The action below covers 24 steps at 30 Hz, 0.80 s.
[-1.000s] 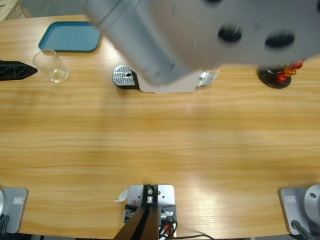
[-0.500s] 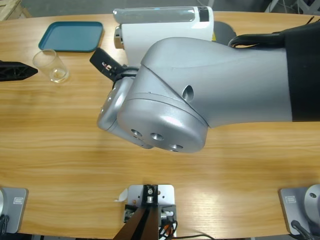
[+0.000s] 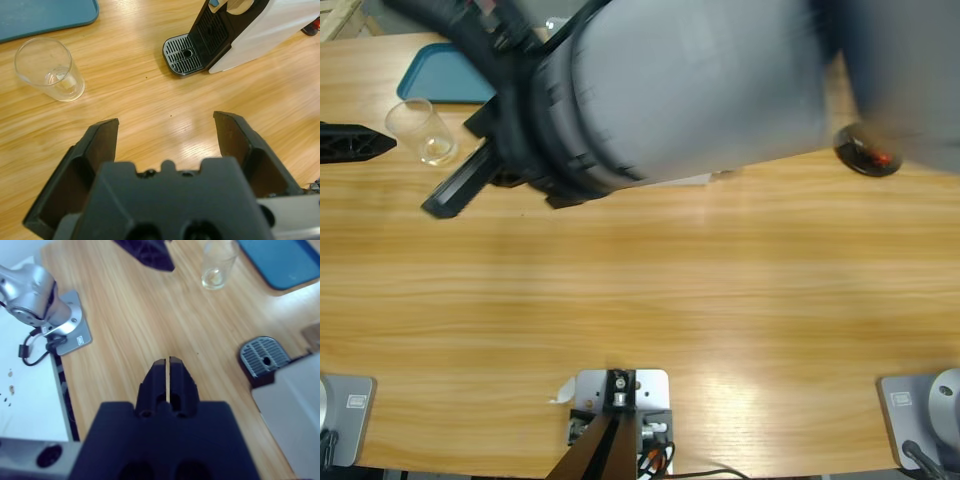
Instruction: Pour coffee
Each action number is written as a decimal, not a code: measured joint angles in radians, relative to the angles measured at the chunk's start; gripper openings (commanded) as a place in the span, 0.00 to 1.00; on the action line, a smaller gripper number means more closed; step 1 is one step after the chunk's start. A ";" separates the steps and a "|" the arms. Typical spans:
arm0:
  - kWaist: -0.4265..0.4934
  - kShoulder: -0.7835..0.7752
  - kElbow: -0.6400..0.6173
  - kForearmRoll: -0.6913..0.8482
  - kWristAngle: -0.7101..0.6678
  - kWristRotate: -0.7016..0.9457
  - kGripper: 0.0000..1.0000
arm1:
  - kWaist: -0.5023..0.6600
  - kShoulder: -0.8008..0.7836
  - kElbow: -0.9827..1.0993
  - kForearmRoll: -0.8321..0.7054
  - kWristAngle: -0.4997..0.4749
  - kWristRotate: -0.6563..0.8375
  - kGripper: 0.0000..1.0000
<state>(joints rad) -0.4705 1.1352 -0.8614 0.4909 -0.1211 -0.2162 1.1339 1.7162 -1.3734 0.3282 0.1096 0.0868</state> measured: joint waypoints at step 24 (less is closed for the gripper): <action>0.000 0.000 0.000 0.023 0.000 0.011 0.99 | -0.103 -0.436 0.527 0.216 -0.420 0.260 0.94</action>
<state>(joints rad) -0.4705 1.1348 -0.8614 0.5140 -0.1210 -0.2057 1.0310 1.2802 -0.8465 0.5439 -0.3101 0.3470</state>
